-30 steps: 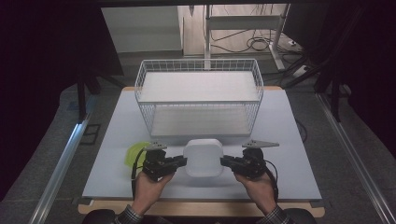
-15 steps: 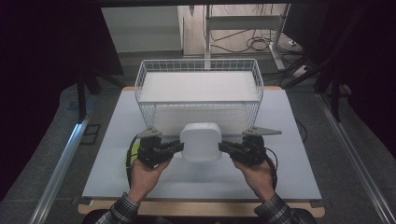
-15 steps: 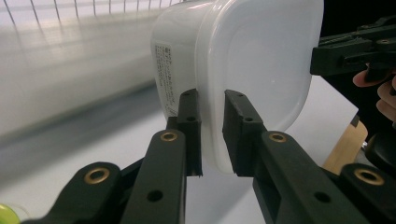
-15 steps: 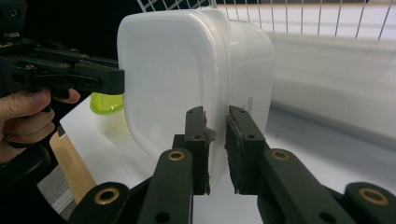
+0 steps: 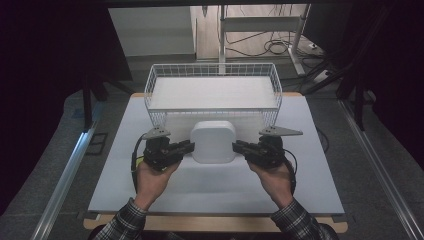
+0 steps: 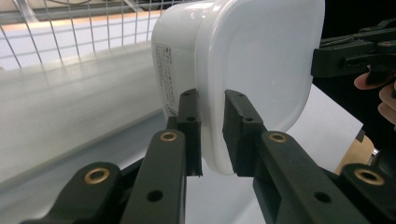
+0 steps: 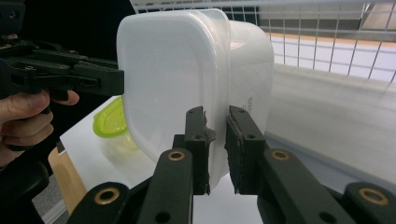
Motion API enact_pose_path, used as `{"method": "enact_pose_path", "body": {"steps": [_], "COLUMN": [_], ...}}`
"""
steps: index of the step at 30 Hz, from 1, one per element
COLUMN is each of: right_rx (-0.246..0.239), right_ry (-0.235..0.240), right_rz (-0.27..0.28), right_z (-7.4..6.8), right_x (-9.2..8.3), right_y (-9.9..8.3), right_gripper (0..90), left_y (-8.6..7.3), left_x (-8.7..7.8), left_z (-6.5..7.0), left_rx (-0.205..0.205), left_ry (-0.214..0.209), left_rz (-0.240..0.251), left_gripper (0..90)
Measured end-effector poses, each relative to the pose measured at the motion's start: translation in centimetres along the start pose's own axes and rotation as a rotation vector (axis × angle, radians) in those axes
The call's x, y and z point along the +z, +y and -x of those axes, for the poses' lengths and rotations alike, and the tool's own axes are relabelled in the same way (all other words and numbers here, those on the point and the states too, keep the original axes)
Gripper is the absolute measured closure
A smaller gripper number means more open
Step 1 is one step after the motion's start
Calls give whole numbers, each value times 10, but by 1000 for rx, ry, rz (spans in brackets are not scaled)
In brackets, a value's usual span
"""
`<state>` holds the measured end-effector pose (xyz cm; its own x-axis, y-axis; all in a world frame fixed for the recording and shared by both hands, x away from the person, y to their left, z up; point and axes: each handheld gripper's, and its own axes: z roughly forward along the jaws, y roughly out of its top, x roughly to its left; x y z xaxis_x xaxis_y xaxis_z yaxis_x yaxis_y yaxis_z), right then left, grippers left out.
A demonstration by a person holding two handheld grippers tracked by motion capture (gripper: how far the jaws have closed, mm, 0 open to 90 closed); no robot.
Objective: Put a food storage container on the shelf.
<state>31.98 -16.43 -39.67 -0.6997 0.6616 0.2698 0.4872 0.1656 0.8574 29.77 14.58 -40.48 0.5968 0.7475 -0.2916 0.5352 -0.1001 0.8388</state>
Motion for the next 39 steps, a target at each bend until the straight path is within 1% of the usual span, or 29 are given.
{"method": "enact_pose_path", "body": {"steps": [2, 4, 5, 11, 12, 13, 16, 18, 19, 20, 21, 22, 23, 24, 25, 27, 30, 32, 33, 34, 37, 39], "right_rx": [-8, -11, -17, -26, -23, -23, -18, -19, -22, -22, -23, -23, -25, -25, -32, -32, -38, -37, -27, -27, -10, -6], "right_ry": [0, 0, 0, 0, 2, 2, 7, 9, 11, 11, 16, 16, 19, 19, 16, 15, 6, 7, 10, 10, 12, 12], "right_rz": [9, 14, 22, 32, 36, 36, 44, 53, 55, 55, 63, 63, 71, 71, 78, 80, 82, 87, 88, 88, 94, 97], "right_z": [-1, -1, -2, -3, -3, -3, -1, -1, -1, -1, -1, -1, -1, -1, -1, -1, 2, 3, 5, 5, 12, 13], "right_x": [-1, -1, -2, -4, -4, -4, -3, -4, -4, -4, -5, -5, -5, -5, -6, -6, -5, -4, -3, -3, 0, 1], "right_y": [7, 10, 16, 29, 35, 35, 43, 54, 58, 58, 66, 66, 74, 74, 80, 84, 94, 97, 101, 101, 110, 113], "right_gripper": [796, 796, 795, 795, 795, 795, 795, 795, 795, 795, 795, 795, 795, 795, 794, 794, 794, 794, 794, 794, 793, 793], "left_y": [5, 10, 15, 27, 29, 32, 40, 51, 51, 55, 62, 62, 66, 70, 73, 79, 87, 92, 95, 98, 107, 112], "left_x": [-2, -4, -6, -9, -10, -10, -12, -15, -15, -17, -20, -20, -21, -22, -22, -23, -22, -21, -20, -20, -18, -16], "left_z": [0, 0, 0, 0, -1, -1, -3, -3, -3, -3, -3, -3, -3, -3, -3, -4, -7, -8, -9, -10, -14, -16], "left_rx": [5, 11, 17, 14, 15, 13, 7, 15, 15, 16, 24, 24, 24, 28, 29, 32, 32, 34, 34, 30, 31, 27], "left_ry": [3, 10, 11, 9, 10, 12, 9, 14, 14, 14, 16, 16, 16, 18, 19, 21, 20, 21, 23, 22, 21, 24], "left_rz": [10, 19, 24, 39, 44, 46, 56, 69, 69, 74, 82, 82, 87, 89, 92, 94, 94, 97, 99, 99, 102, 105], "left_gripper": [778, 778, 778, 777, 778, 778, 778, 777, 777, 777, 778, 778, 778, 778, 778, 778, 778, 778, 779, 779, 778, 778]}}
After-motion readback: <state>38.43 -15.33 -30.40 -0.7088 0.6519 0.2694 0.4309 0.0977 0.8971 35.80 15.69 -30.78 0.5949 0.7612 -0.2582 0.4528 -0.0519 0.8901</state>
